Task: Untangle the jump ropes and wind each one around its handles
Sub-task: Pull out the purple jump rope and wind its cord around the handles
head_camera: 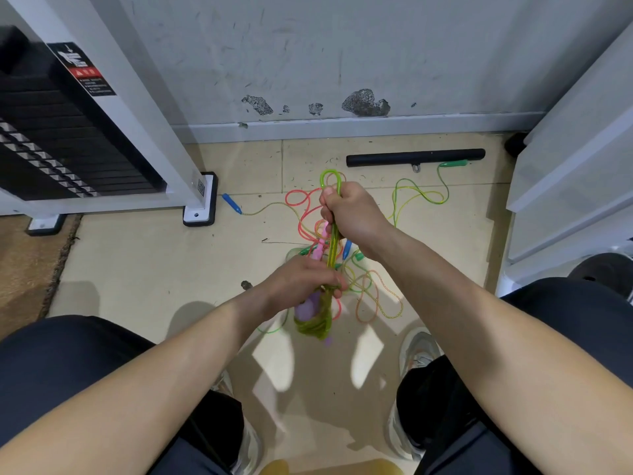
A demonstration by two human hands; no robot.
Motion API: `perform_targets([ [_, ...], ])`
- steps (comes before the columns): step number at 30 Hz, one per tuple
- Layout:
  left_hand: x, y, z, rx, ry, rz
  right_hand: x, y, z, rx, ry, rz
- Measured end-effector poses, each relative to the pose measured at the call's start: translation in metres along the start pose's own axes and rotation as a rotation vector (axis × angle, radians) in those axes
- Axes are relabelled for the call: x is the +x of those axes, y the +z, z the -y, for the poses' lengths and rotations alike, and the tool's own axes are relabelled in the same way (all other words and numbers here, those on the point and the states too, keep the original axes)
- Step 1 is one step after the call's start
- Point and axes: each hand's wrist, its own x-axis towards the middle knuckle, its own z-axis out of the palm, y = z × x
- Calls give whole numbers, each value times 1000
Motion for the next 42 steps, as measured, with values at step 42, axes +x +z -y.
perform_targets([
  [42, 51, -136, -289, -137, 170, -402, 122, -78, 225, 146, -13, 14],
])
